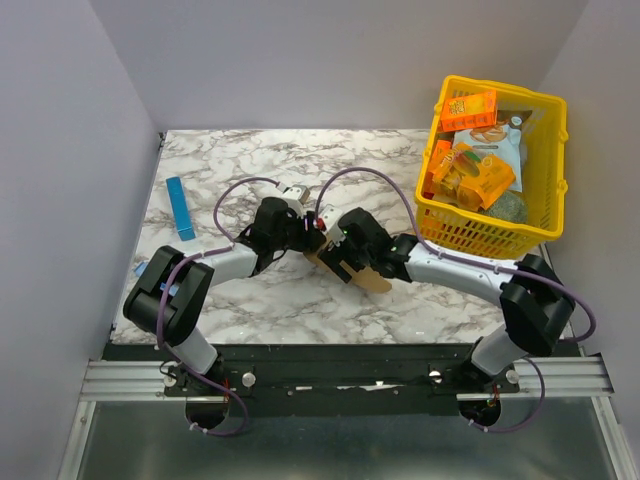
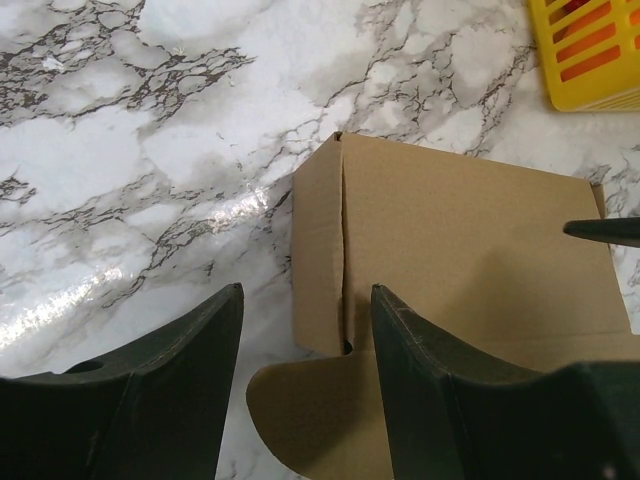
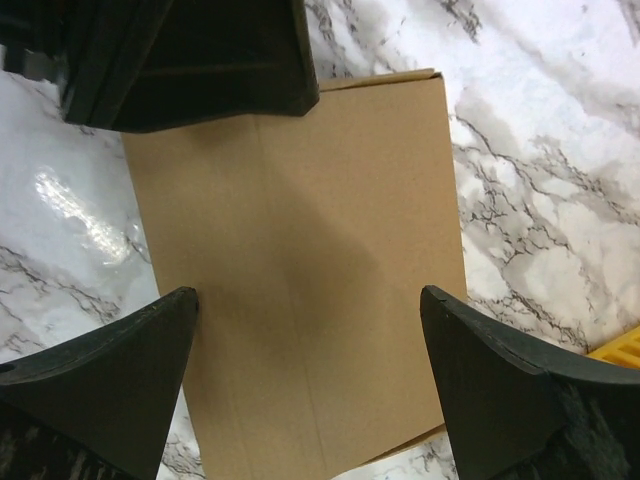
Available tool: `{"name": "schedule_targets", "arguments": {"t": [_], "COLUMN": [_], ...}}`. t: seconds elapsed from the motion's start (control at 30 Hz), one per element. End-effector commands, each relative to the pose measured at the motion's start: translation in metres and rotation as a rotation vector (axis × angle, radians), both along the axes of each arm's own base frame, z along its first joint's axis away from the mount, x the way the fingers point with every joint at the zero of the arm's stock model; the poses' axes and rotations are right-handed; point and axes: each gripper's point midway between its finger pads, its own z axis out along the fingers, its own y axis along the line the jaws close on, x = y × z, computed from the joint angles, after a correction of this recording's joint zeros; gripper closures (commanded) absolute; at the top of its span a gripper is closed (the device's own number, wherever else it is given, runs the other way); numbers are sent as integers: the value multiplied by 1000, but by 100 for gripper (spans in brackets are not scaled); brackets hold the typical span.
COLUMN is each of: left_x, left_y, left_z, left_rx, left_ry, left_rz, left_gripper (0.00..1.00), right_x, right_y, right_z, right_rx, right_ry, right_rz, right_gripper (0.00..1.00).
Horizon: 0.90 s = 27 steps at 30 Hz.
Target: Fold the paper box
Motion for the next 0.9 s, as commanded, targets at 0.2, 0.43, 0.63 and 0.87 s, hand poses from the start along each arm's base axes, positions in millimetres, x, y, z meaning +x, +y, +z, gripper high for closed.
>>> {"name": "schedule_targets", "arguments": {"t": [0.2, 0.43, 0.63, 0.87], "left_x": [2, 1, 2, 5], "left_y": [-4, -6, -4, -15], "left_z": [9, 18, 20, 31], "left_rx": [-24, -68, -97, -185], "left_ry": [-27, -63, -75, -134], "left_rz": [-5, -23, -25, -86], "left_gripper": [41, 37, 36, 15], "right_x": [29, 31, 34, 35], "right_y": [-34, -36, -40, -38], "right_z": [-35, -40, -54, -52], "right_rx": [-261, -271, -314, -291], "right_ry": [-57, -82, -83, -88], "right_rz": [-109, -98, -108, -128], "right_gripper": [0, 5, 30, 37]}}
